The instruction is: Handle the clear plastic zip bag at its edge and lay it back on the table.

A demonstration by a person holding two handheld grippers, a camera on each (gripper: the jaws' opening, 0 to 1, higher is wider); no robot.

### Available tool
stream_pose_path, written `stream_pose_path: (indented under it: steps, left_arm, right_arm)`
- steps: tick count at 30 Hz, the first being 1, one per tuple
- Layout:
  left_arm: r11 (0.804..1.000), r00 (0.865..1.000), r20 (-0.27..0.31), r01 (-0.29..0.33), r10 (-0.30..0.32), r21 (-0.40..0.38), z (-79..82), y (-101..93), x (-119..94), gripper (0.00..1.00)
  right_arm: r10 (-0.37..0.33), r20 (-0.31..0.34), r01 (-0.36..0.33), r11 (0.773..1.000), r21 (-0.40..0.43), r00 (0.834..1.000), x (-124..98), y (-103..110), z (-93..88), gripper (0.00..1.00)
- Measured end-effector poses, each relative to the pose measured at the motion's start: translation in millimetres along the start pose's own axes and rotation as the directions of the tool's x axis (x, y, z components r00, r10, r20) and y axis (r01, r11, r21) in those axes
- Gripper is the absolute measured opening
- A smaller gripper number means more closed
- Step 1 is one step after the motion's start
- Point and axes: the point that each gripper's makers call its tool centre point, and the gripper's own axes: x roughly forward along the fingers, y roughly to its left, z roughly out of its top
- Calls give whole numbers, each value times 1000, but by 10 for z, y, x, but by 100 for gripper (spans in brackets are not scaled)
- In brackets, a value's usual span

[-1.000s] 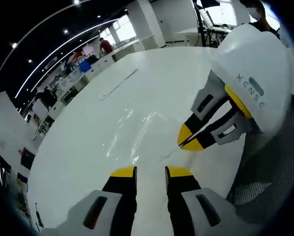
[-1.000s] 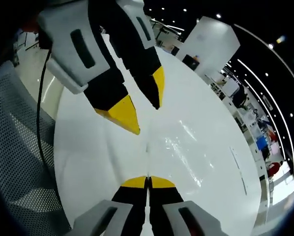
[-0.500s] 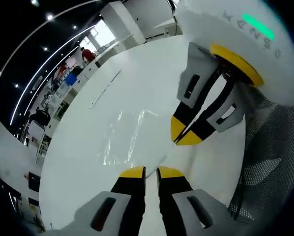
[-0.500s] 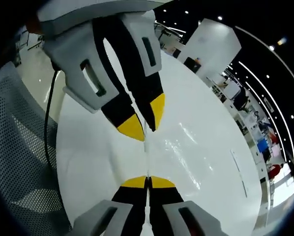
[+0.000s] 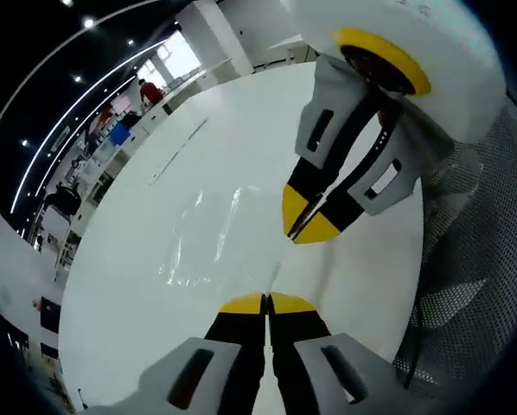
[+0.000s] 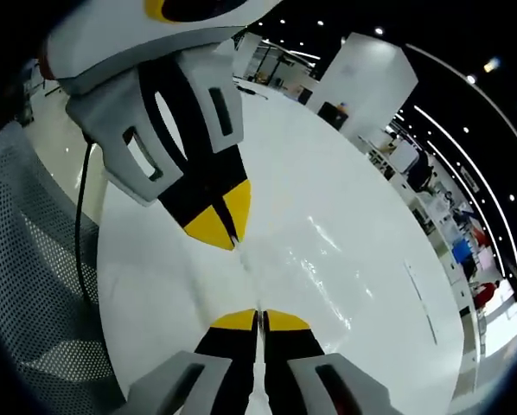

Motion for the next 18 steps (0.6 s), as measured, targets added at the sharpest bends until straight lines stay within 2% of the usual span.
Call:
stream_pose_path:
  steps: [2, 5, 8, 12, 18]
  left_arm:
    - [1000, 1000, 3, 3, -3, -7, 0, -5, -9, 0]
    - [1000, 1000, 11, 5, -4, -19, 14, -11, -39, 0]
    - [1000, 1000, 16, 10, -10, -22, 15, -23, -36, 0]
    - [1000, 1000, 12, 22, -22, -15, 6, -54, -29, 0]
    - [1000, 1000, 10, 26, -26, -11, 13, -65, -36, 0]
  right_arm:
    - [31, 18, -32, 998, 58, 999, 11, 46, 24, 6]
    - [25, 29, -26, 998, 50, 999, -2, 28, 54, 6]
    - [28, 68, -32, 998, 55, 997, -30, 25, 148, 7]
    - [57, 109, -57, 998, -8, 992, -38, 99, 277, 7]
    - [72, 114, -64, 995, -75, 991, -45, 158, 337, 7]
